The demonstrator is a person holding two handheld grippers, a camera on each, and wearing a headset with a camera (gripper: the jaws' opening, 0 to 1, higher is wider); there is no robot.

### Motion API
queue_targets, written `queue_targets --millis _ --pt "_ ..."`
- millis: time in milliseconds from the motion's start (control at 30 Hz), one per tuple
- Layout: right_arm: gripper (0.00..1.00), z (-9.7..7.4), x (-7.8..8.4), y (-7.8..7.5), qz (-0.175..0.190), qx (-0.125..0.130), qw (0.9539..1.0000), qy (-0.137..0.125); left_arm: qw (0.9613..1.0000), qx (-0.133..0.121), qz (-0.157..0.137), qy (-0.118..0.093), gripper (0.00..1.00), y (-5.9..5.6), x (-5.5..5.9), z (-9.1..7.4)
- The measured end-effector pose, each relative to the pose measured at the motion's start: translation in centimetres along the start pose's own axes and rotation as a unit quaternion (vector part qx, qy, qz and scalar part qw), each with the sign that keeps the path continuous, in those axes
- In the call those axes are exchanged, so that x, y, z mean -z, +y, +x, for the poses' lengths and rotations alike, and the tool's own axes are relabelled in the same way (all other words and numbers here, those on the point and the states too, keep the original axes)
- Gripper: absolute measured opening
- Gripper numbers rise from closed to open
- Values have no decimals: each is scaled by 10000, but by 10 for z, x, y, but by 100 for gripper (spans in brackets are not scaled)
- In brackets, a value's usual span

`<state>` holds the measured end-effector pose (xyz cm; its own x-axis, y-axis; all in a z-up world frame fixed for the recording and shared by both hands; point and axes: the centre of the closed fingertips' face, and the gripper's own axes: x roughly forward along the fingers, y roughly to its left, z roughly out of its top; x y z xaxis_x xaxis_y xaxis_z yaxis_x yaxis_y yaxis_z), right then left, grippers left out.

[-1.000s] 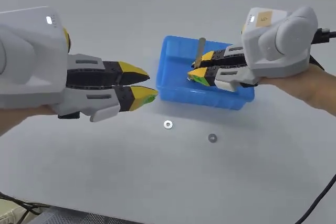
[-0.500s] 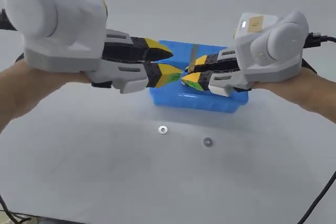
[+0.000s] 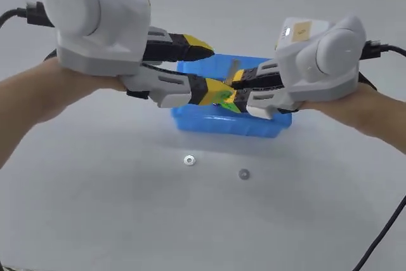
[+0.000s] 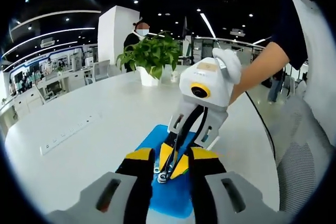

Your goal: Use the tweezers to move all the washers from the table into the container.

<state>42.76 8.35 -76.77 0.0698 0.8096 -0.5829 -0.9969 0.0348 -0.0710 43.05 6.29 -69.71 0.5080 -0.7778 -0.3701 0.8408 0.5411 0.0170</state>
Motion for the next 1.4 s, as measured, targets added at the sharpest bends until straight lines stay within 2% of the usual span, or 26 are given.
queue_targets --millis 33,100,233,367,467,533,667,933,1033,1167,1400 --pt "11 0 0 0 11 1 10000 0 10000 18 19 -21 20 -1 -2 2" --pt "11 0 1 0 13 6 10000 4 9998 117 -126 -21 26 -1 -3 7" --pt "11 0 1 0 0 1 10000 14 9994 326 -66 64 26 -8 -1 12" --pt "10 1 -1 1 -45 -22 10000 18 9991 407 14 85 23 -8 -1 15" --pt "10 3 -1 1 -45 -42 10000 21 9983 524 135 236 20 -11 2 19" --pt "10 3 -2 1 -41 -48 10000 24 9980 566 146 259 15 -14 2 20" --pt "10 4 -2 1 -61 -68 10000 38 9980 532 190 297 11 -10 3 20" --pt "10 4 -3 1 -134 -69 9999 69 9975 561 272 327 9 -5 4 17" --pt "10 4 -4 0 -168 -48 9998 56 9969 586 385 350 9 -11 1 15" --pt "11 4 -7 -1 -179 -5 9998 36 9963 539 549 380 7 -12 -2 12" --pt "11 3 -12 -1 -216 31 9998 -13 9963 439 655 340 6 -7 -5 9"
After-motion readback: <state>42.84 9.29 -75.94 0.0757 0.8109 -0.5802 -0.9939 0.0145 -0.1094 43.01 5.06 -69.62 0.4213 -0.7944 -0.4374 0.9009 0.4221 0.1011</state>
